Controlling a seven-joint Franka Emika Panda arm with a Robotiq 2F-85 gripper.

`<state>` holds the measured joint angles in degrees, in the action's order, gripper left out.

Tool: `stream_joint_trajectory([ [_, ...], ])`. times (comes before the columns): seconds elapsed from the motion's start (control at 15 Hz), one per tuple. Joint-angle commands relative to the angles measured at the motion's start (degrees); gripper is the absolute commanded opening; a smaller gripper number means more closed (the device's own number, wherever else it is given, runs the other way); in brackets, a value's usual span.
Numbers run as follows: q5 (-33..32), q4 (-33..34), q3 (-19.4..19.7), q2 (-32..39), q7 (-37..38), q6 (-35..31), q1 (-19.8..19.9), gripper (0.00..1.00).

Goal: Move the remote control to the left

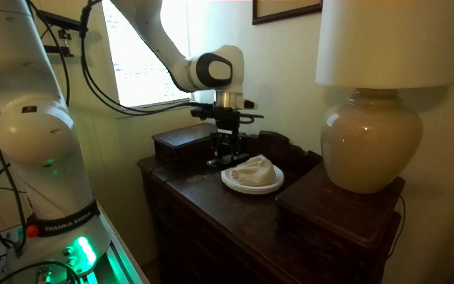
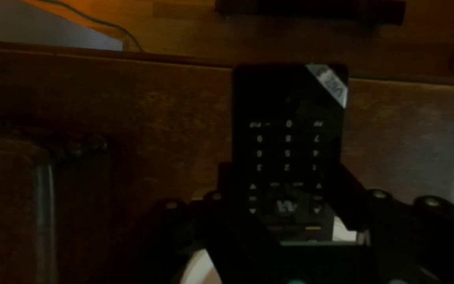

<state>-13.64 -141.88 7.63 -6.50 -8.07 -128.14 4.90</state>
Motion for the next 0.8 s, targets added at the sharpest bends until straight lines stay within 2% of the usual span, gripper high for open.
stream_joint_trajectory([
  [0.0, 1.0, -1.0, -5.9, -9.3, -3.4, 9.5, -4.7, 0.36],
  [0.2, 4.1, 1.2, -11.4, -11.7, -4.7, 14.4, -10.9, 0.36],
  [0.47, 8.9, 5.8, -16.1, -9.6, -8.3, 13.0, -18.2, 0.36],
  [0.53, 6.7, 3.1, -15.9, -10.9, -4.2, 12.6, -16.6, 0.61],
  [0.73, 7.7, 4.6, -17.0, -10.3, -5.7, 12.6, -18.4, 0.61],
])
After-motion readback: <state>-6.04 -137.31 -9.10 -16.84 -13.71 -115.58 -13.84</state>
